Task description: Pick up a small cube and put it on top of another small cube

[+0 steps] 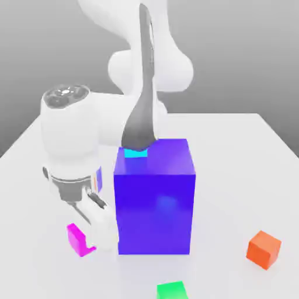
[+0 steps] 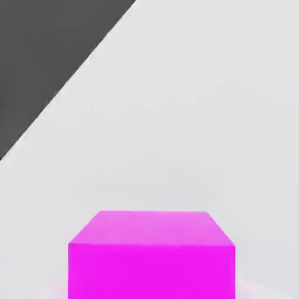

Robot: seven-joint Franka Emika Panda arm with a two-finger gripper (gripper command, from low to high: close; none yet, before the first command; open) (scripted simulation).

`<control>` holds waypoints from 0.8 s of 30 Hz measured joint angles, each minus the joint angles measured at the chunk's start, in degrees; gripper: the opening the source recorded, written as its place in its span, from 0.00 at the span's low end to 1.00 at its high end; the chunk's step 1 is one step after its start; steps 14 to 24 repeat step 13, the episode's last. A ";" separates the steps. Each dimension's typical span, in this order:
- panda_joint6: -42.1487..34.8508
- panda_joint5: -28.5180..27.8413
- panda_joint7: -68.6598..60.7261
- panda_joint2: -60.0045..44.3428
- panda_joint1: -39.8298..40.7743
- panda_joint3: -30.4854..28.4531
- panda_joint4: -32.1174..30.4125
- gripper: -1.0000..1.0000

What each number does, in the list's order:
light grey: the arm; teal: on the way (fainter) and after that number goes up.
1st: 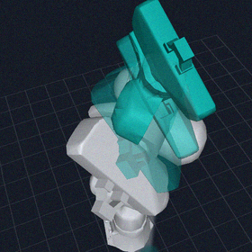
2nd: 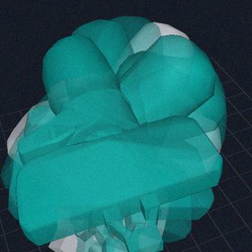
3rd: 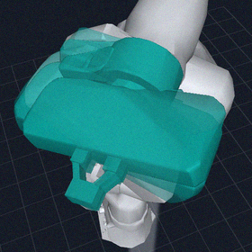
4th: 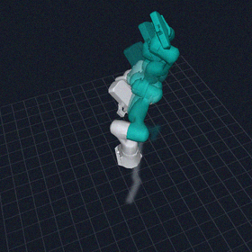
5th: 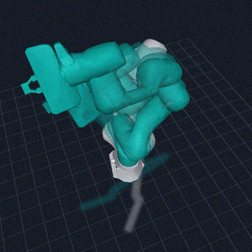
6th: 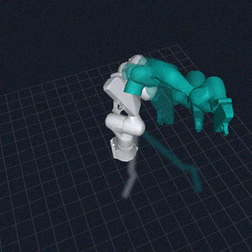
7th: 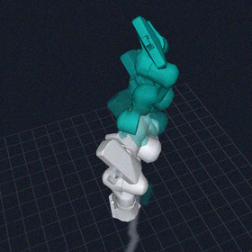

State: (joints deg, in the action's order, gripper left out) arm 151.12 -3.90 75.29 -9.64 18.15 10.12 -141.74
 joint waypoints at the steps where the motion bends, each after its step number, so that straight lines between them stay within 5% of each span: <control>1: -0.53 -0.76 -1.64 -1.08 -1.29 1.45 1.55 0.00; 4: 1.15 -5.73 -4.68 -8.93 -5.91 3.81 7.20 0.00; 5: 2.26 -7.01 -4.71 -11.08 -6.93 3.66 8.13 1.00; 24: 0.87 -6.71 -5.76 -10.36 -7.13 4.48 8.77 1.00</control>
